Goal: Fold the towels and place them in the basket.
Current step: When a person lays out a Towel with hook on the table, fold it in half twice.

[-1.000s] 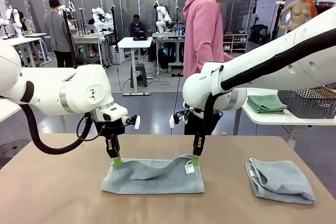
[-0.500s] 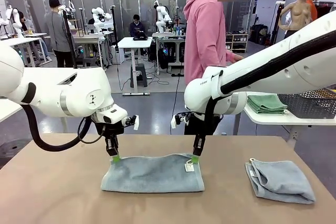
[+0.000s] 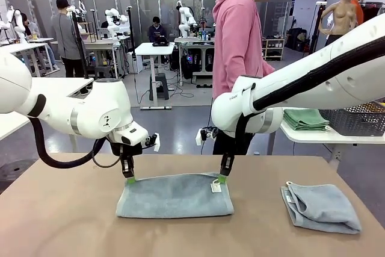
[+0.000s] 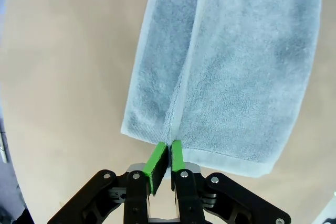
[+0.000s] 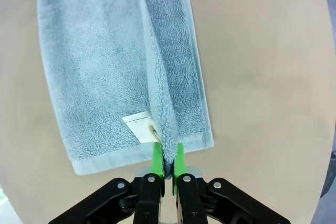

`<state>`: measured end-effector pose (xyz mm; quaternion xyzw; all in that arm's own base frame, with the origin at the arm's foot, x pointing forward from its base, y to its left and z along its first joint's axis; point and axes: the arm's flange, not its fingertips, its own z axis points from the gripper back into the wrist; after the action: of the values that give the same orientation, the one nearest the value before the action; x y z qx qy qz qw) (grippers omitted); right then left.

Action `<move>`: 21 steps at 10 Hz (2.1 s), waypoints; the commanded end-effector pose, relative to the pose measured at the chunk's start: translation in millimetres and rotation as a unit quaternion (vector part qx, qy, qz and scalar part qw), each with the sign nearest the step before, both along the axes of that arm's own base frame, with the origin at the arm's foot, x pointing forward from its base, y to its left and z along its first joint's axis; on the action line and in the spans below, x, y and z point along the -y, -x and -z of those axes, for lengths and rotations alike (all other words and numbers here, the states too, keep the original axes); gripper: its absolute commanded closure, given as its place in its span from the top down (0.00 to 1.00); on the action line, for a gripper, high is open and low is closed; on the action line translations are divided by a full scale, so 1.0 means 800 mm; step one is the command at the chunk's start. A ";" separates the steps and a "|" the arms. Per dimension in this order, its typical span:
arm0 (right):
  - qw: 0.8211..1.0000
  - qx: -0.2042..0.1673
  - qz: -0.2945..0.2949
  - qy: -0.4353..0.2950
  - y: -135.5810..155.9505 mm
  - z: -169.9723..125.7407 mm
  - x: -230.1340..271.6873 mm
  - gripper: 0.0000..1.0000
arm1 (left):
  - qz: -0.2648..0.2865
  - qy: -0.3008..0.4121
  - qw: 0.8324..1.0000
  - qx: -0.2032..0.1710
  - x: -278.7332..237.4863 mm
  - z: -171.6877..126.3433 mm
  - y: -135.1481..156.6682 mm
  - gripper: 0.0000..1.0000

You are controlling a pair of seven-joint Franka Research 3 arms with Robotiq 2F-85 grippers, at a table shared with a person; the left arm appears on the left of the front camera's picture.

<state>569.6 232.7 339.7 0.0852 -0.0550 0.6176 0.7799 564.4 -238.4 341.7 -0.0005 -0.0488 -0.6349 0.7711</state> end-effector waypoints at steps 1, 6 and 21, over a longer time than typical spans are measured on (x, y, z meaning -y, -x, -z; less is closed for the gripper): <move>1.000 0.012 0.006 0.003 0.003 0.008 0.007 0.09 | -0.001 0.004 0.999 0.037 0.008 0.007 -0.005 0.08; 0.999 0.040 0.008 -0.007 0.002 0.013 0.008 0.40 | -0.019 -0.007 0.998 0.056 0.013 0.002 -0.001 0.46; 0.988 0.041 0.147 -0.009 0.041 -0.024 -0.003 1.00 | -0.106 -0.002 0.994 0.014 -0.004 -0.070 0.056 1.00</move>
<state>559.0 230.0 350.4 0.0646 -0.0991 0.5596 0.8203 549.3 -243.3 373.1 0.0289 -0.0774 -0.5875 0.8050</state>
